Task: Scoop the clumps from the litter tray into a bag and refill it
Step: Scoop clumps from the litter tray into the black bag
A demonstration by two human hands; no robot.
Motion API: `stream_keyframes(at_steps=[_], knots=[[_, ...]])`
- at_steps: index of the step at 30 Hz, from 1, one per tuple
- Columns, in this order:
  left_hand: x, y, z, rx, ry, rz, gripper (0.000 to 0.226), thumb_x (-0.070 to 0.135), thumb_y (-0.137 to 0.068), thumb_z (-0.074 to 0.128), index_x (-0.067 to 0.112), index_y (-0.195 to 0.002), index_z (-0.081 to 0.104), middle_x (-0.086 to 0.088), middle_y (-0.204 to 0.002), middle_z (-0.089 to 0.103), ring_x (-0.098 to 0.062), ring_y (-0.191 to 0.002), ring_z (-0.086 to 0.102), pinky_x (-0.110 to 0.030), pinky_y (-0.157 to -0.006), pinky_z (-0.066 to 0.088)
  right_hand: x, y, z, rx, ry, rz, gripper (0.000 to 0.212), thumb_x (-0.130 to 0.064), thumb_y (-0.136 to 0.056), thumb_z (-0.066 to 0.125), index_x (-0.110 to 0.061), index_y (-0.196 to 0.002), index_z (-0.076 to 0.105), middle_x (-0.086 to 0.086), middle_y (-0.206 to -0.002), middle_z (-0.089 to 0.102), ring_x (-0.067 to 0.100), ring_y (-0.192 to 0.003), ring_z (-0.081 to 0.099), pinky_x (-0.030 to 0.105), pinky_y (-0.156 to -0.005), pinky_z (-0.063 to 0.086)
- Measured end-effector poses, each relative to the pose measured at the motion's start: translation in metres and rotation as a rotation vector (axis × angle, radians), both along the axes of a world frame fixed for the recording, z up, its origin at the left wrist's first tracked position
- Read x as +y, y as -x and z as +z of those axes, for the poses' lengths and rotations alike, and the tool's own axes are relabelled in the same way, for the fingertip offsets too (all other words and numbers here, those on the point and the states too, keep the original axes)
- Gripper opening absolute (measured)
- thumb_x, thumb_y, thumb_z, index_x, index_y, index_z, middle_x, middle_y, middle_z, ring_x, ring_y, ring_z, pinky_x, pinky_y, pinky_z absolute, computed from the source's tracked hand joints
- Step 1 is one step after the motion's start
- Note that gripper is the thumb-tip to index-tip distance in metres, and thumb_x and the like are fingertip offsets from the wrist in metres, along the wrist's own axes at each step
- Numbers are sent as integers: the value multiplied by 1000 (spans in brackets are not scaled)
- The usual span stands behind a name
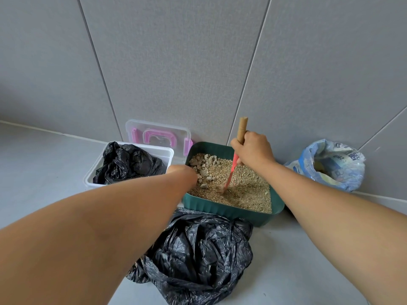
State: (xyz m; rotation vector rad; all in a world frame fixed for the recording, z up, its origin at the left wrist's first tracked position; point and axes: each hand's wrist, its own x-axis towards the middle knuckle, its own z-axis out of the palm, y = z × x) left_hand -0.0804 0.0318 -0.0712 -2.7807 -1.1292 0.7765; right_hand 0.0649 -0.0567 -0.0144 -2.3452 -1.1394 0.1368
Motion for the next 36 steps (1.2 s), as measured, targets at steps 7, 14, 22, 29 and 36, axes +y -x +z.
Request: stream_keyframes(at_steps=[7,14,22,29,36], knots=[[1,7,-5,-78,-36,79,40,0,-93,43,5,-133,49,-7,-128,56,-27,-116,57,-32,-90,47,8,-2,5,92,-209,-69,30,-33,-97,51,-10,-80,62,4,-67,70,15,-58,69,38,-68,60],[8,14,-4,-175,-36,93,38,-2,-92,39,7,-125,56,-9,-123,60,-28,-111,60,-34,-86,47,10,8,-1,86,-148,14,28,-35,-97,54,-12,-83,61,1,-67,69,8,-57,68,37,-71,59],[16,10,-5,-234,44,191,36,3,-92,45,9,-126,55,-8,-123,60,-29,-111,60,-35,-86,48,15,9,7,32,-161,-56,30,-35,-97,52,-14,-78,60,1,-65,69,10,-52,67,30,-62,58],[21,8,-5,-239,77,200,37,1,-93,43,6,-128,53,-12,-127,58,-30,-115,57,-37,-91,47,16,11,-5,241,-187,-25,29,-35,-96,57,-9,-84,63,3,-70,71,11,-52,70,35,-64,62],[20,8,-5,-245,80,206,38,1,-93,42,5,-129,52,-13,-128,56,-31,-117,56,-37,-92,47,22,9,-2,192,-249,-87,32,-39,-96,55,-11,-81,62,1,-69,71,15,-56,70,41,-66,61]])
